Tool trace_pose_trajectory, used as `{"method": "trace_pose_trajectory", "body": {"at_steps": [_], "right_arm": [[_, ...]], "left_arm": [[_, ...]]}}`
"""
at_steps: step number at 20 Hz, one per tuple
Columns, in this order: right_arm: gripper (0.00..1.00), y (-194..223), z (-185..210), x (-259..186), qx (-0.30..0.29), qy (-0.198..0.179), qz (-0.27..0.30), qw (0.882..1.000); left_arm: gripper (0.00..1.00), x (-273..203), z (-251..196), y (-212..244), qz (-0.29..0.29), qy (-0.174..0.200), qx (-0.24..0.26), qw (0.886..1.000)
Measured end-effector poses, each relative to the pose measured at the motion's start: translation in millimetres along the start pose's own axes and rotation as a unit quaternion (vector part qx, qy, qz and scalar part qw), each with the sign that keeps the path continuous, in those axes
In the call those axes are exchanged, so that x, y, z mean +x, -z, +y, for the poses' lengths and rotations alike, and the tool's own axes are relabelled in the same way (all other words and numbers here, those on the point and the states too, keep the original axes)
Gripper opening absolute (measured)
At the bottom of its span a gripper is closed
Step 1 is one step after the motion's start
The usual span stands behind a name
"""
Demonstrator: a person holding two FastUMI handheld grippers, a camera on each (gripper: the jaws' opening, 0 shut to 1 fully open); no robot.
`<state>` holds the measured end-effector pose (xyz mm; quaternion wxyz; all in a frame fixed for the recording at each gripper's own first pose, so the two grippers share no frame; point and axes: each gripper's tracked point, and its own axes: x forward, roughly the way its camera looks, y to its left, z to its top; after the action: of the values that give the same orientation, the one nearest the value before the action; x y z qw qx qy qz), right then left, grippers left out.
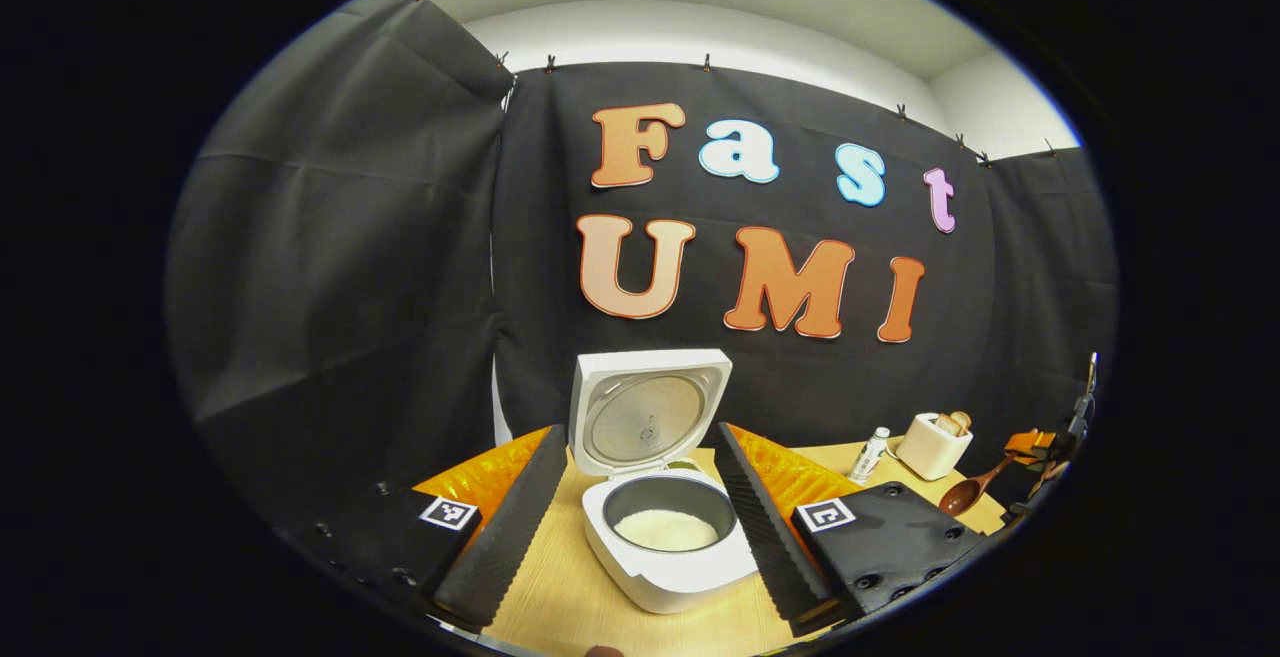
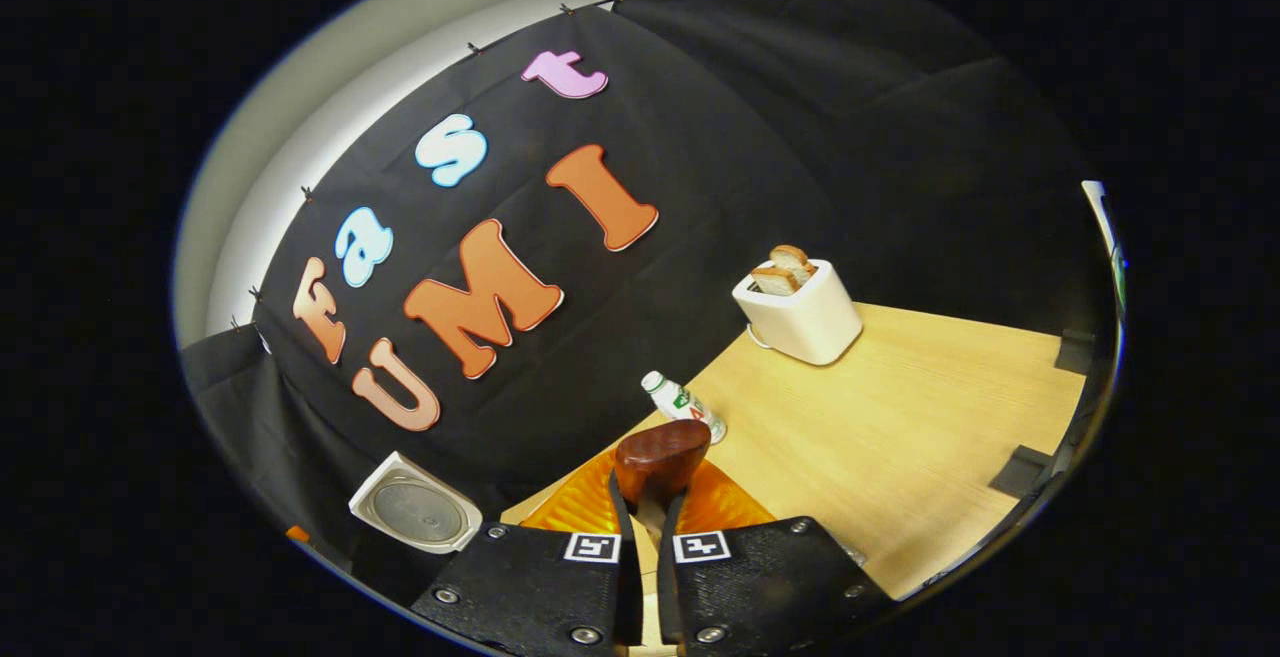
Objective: Close the left gripper, press the button to open the rice cooker; take a wooden spoon from the chopstick holder with the right hand, scoop a spoonful of rice and pour it into the rice cooker, then put the wooden spoon back into the chopstick holder.
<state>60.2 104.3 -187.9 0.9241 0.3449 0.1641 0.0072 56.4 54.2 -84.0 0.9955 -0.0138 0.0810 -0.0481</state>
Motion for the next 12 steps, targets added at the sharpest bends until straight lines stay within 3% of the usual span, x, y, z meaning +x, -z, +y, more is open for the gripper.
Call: {"method": "trace_pose_trajectory", "body": {"at_steps": [5,12], "right_arm": [[0.05,12.9,-43.0,6.2,-0.009,0.031,0.014,0.999],[0.05,46.0,-72.8,14.9,-0.031,0.042,0.039,0.998]], "left_arm": [[1.00,4.2,-18.5,0.7,0.003,0.002,-0.004,1.000],[1.00,-2.8,-29.4,2.9,0.009,-0.003,0.000,1.000]]}}
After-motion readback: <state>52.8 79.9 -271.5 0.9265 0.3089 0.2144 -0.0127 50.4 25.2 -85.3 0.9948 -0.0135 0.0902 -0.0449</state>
